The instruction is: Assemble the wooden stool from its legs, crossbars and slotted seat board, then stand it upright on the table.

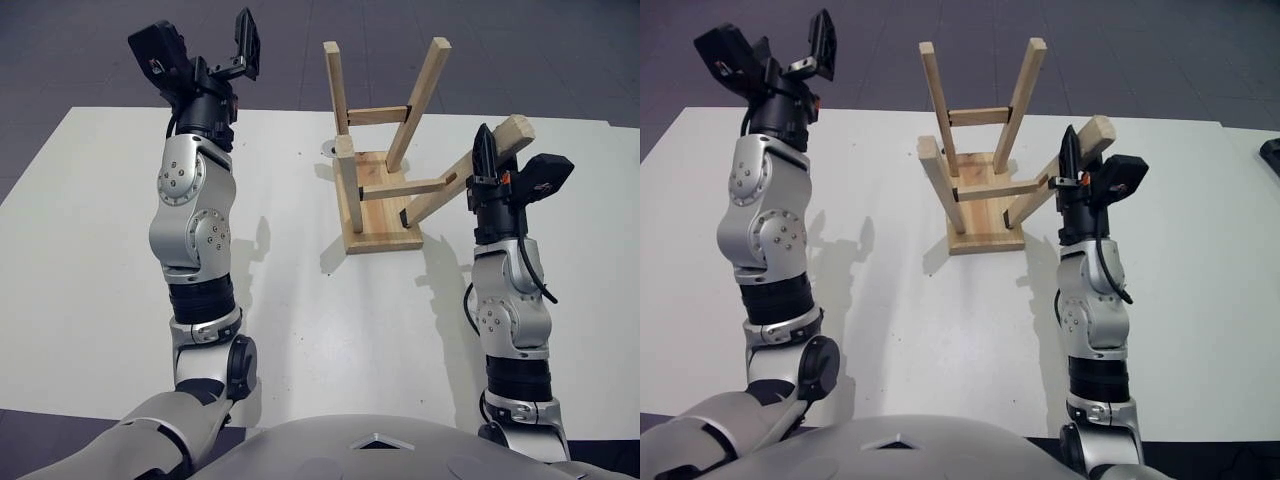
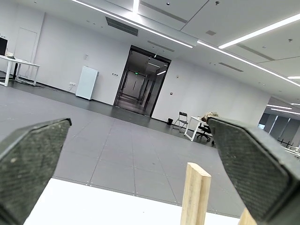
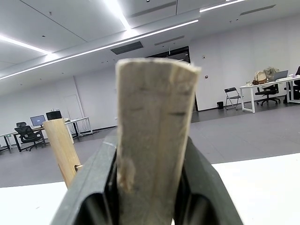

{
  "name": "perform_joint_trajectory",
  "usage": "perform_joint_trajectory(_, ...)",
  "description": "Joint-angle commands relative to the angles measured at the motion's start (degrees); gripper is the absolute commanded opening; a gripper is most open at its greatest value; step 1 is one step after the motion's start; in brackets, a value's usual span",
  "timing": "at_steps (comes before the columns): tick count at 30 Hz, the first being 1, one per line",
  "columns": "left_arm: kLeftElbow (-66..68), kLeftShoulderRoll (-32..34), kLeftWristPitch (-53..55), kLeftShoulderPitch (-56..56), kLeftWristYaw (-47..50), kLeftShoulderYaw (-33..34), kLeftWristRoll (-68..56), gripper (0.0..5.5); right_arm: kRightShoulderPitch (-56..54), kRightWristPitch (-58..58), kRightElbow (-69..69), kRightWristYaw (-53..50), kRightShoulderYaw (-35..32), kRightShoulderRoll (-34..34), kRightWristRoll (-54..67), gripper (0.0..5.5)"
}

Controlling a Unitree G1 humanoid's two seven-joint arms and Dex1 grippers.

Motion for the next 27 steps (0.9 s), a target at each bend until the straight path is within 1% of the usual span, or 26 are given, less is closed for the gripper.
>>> perform_joint_trajectory(1, 0.09, -0.14, 1.98, -3.99, -1.02, -2.02, -0.91, 5.40, 17.23, 14.79, 24.13, 2.06, 8.97, -4.11, -11.14, 1.03)
perform_joint_trajectory(5, 0.22, -0.12, 1.88, -4.43, -1.64, -2.54, -1.14, 5.40, 15.57, 16.15, 26.62, 1.31, 11.16, -5.13, -12.93, 1.04)
perform_joint_trajectory(12, -0.93, -0.13, 1.39, -5.00, -5.79, -5.13, -2.57, 5.40, 11.77, 19.69, 25.95, 0.53, 10.62, -4.56, -9.66, 1.04)
perform_joint_trajectory(16, -0.90, -0.46, 1.37, -5.66, -6.48, -5.67, -2.75, 5.40, 10.54, 21.14, 25.24, 0.41, 12.37, -5.00, -9.98, 1.04)
perform_joint_trajectory(27, -0.44, -0.76, 0.60, -6.83, -7.39, -6.47, -3.38, 5.40, 5.79, 25.60, 22.18, 0.36, 13.03, -5.13, -6.97, 1.04)
